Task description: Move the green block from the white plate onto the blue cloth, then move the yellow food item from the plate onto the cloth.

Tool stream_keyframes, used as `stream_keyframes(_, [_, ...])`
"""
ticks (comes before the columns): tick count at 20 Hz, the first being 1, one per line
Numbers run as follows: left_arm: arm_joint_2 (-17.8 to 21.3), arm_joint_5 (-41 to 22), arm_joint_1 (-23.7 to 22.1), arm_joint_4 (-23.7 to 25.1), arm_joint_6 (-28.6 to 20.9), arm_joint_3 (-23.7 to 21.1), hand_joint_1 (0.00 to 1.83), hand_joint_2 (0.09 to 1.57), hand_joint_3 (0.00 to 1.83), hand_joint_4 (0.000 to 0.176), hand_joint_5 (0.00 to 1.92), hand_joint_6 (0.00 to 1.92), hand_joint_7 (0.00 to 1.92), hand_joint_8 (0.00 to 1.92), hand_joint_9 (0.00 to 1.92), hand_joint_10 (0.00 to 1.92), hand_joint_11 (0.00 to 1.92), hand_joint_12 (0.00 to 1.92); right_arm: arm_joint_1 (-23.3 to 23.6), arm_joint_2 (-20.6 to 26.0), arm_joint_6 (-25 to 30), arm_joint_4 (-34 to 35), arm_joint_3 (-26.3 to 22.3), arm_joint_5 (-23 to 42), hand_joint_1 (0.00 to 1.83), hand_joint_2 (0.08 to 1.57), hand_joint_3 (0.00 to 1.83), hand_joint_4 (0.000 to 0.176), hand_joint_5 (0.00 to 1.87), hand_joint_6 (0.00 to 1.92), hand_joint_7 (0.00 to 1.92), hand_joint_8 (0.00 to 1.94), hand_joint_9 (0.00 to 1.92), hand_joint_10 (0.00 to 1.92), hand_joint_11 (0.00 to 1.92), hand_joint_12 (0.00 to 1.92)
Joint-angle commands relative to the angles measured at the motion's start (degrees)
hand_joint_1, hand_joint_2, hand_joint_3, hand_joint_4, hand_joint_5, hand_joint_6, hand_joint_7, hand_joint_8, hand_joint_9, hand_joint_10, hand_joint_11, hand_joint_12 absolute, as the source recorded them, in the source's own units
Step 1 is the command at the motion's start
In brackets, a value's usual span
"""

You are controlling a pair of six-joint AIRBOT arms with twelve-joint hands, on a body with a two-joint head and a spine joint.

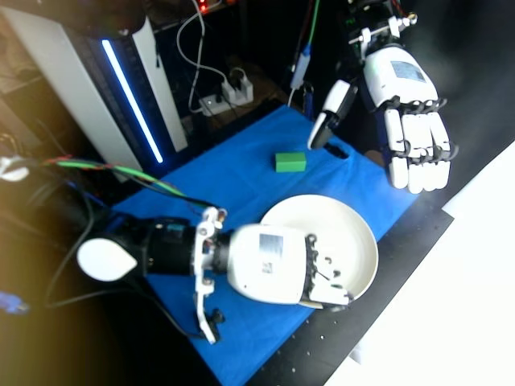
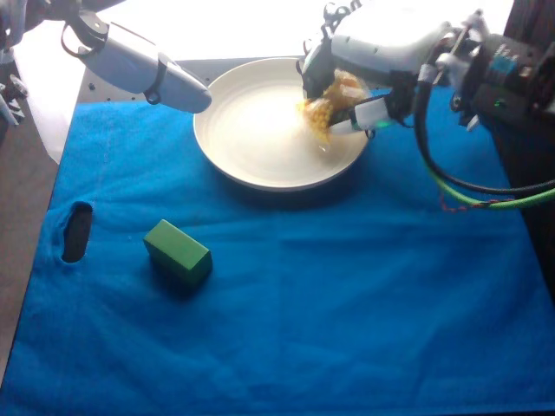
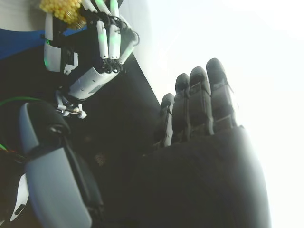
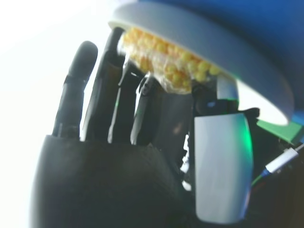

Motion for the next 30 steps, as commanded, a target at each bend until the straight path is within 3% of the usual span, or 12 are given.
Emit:
stream_keyframes(1, [-0.20, -5.26, -0.29, -1.51, -0.17, 0.33, 0.72, 0.78, 0.00, 0.111, 0.06, 0.00, 0.19, 0.00, 0.16, 0.00, 0.00, 0.45, 1.67, 1.00, -0.17, 2.91, -0.98, 9.29, 1.19, 1.09, 0.00, 0.000, 1.08, 0.79, 0.68, 0.89, 0.47, 1.09, 0.16, 1.85])
stream_keyframes(4, [-0.08, -5.23, 0.54, -2.40, -0.18, 0.53, 0.77, 0.77, 0.00, 0.123, 0.08, 0.00, 0.19, 0.00, 0.15, 0.00, 0.00, 0.47, 1.73, 4.99, -0.17, 2.92, -5.98, 14.42, 1.16, 1.10, 0.00, 0.000, 1.01, 0.91, 0.86, 0.07, 0.56, 0.42, 0.02, 1.60])
stream_keyframes(5, [0.00, -5.23, 0.71, -2.63, -0.18, 0.54, 0.77, 0.76, 0.00, 0.129, 0.08, 0.00, 0.20, 0.00, 0.16, 0.00, 0.00, 0.50, 1.72, 5.86, -0.17, 2.91, -7.30, 15.30, 1.16, 1.10, 0.00, 0.000, 1.01, 0.91, 0.92, 0.04, 0.64, 0.37, 0.07, 1.58])
stream_keyframes(6, [0.10, -5.22, 0.87, -2.90, -0.18, 0.56, 0.76, 0.76, 0.00, 0.116, 0.08, 0.00, 0.19, 0.00, 0.16, 0.00, 0.00, 0.50, 1.72, 7.06, -0.17, 2.85, -8.90, 16.50, 1.22, 1.10, 0.01, 0.000, 1.09, 0.78, 0.91, 0.90, 0.76, 0.36, 0.25, 1.46])
stream_keyframes(7, [0.21, -5.18, 0.96, -3.13, -0.19, 0.56, 0.77, 0.77, 0.00, 0.114, 0.04, 0.00, 0.16, 0.00, 0.14, 0.00, 0.00, 0.46, 1.72, 8.38, -0.17, 2.38, -10.70, 17.59, 1.23, 1.11, 0.00, 0.000, 1.10, 0.83, 0.87, 1.11, 0.80, 0.27, 0.23, 1.43])
stream_keyframes(8, [0.34, -5.17, 1.08, -3.29, -0.20, 0.56, 0.77, 0.77, 0.00, 0.114, 0.04, 0.00, 0.16, 0.00, 0.14, 0.00, 0.00, 0.46, 1.71, 9.29, -0.17, 1.84, -11.99, 18.45, 1.23, 1.11, 0.00, 0.000, 1.10, 0.83, 0.87, 1.11, 0.80, 0.27, 0.23, 1.43])
stream_keyframes(9, [0.43, -5.18, 1.19, -3.48, -0.20, 0.55, 0.80, 0.78, 0.00, 0.106, 0.04, 0.00, 0.15, 0.00, 0.14, 0.00, 0.00, 0.43, 1.70, 10.18, -0.17, 1.34, -13.04, 19.07, 1.19, 1.08, 0.00, 0.000, 1.07, 0.82, 0.86, 0.53, 0.79, 0.23, 0.20, 1.43])
stream_keyframes(10, [0.57, -5.22, 1.33, -3.64, -0.21, 0.54, 0.82, 0.79, 0.00, 0.118, 0.04, 0.00, 0.16, 0.00, 0.13, 0.00, 0.00, 0.45, 1.70, 11.69, -0.17, 0.64, -14.83, 20.19, 1.19, 1.03, 0.00, 0.000, 1.18, 0.63, 0.69, 1.09, 0.40, 1.48, 0.15, 1.90])
stream_keyframes(17, [1.02, -5.40, 1.75, -4.48, -0.25, 0.26, 0.79, 0.76, 0.00, 0.108, 0.04, 0.00, 0.17, 0.00, 0.11, 0.00, 0.00, 0.42, -1.25, 16.34, -0.17, -5.96, -23.05, 22.76, 1.28, 1.10, 0.00, 0.000, 0.98, 0.77, 1.07, 1.07, 0.98, 1.15, 0.81, 1.62])
stream_keyframes(27, [1.13, -5.52, 2.22, -4.91, -0.24, -0.01, 0.80, 0.73, 0.00, 0.114, 0.05, 0.00, 0.18, 0.00, 0.16, 0.00, 0.00, 0.48, -6.07, 16.41, -0.17, -8.50, -26.38, 23.75, 1.26, 1.13, 0.00, 0.000, 0.92, 0.81, 1.01, 1.19, 0.94, 1.46, 0.87, 1.87])
stream_keyframes(28, [1.12, -5.47, 2.25, -4.90, -0.24, -0.01, 0.79, 0.73, 0.00, 0.110, 0.04, 0.00, 0.18, 0.00, 0.16, 0.00, 0.00, 0.48, -6.09, 16.38, -0.17, -8.58, -26.36, 23.56, 1.12, 1.11, 0.00, 0.000, 0.98, 0.93, 0.91, 0.79, 0.80, 1.30, 0.68, 1.79])
stream_keyframes(30, [1.12, -5.51, 2.27, -4.90, -0.24, -0.06, 0.80, 0.73, 0.00, 0.109, 0.04, 0.00, 0.18, 0.00, 0.16, 0.00, 0.00, 0.46, -6.09, 16.46, -0.17, -8.56, -26.14, 23.15, 1.05, 0.98, 0.00, 0.000, 0.69, 0.32, 0.73, 0.36, 0.57, 0.85, 0.35, 1.41])
